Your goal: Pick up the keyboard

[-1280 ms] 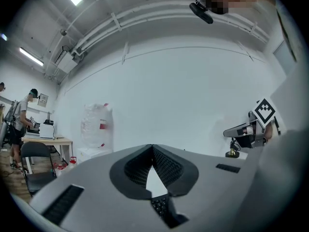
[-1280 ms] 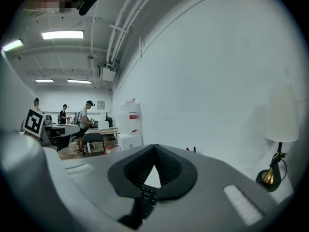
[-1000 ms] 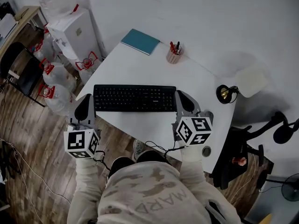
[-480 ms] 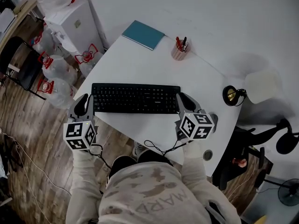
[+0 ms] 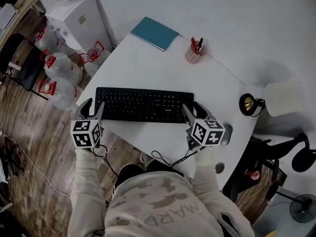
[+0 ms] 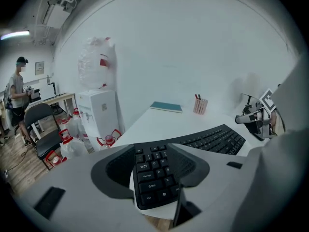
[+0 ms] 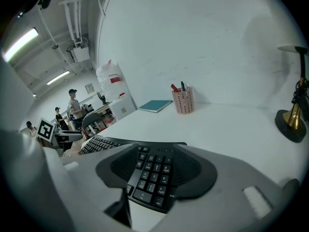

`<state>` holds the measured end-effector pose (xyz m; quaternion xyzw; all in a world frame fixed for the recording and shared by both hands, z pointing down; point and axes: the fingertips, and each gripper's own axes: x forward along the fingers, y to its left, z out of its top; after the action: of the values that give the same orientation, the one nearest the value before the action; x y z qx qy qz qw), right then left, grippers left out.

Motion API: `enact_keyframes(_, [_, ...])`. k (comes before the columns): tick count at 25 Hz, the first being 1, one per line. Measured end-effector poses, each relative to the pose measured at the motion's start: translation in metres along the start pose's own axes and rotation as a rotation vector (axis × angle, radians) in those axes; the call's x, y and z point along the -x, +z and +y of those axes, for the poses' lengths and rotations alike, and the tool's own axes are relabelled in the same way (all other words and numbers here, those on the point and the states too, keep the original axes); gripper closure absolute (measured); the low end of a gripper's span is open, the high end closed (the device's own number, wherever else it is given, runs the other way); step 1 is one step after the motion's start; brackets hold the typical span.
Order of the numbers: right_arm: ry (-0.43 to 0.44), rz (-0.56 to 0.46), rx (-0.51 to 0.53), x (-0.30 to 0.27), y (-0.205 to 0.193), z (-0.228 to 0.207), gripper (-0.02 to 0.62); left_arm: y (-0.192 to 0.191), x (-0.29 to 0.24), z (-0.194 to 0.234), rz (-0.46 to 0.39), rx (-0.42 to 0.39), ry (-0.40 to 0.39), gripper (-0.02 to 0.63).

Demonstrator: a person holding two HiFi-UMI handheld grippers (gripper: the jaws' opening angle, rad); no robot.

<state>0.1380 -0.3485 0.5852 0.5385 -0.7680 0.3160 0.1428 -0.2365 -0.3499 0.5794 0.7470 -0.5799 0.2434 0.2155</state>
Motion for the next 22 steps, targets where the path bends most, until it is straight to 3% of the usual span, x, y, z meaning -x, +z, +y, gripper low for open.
enact_keyframes(12, [0.012, 0.061, -0.044, -0.018, -0.019, -0.019, 0.298, -0.030, -0.041, 0.009, 0.148, 0.046, -0.021, 0.311])
enact_keyframes(22, [0.017, 0.120, -0.087, -0.032, -0.036, -0.031, 0.273, -0.037, -0.051, 0.012, 0.172, 0.154, -0.073, 0.268])
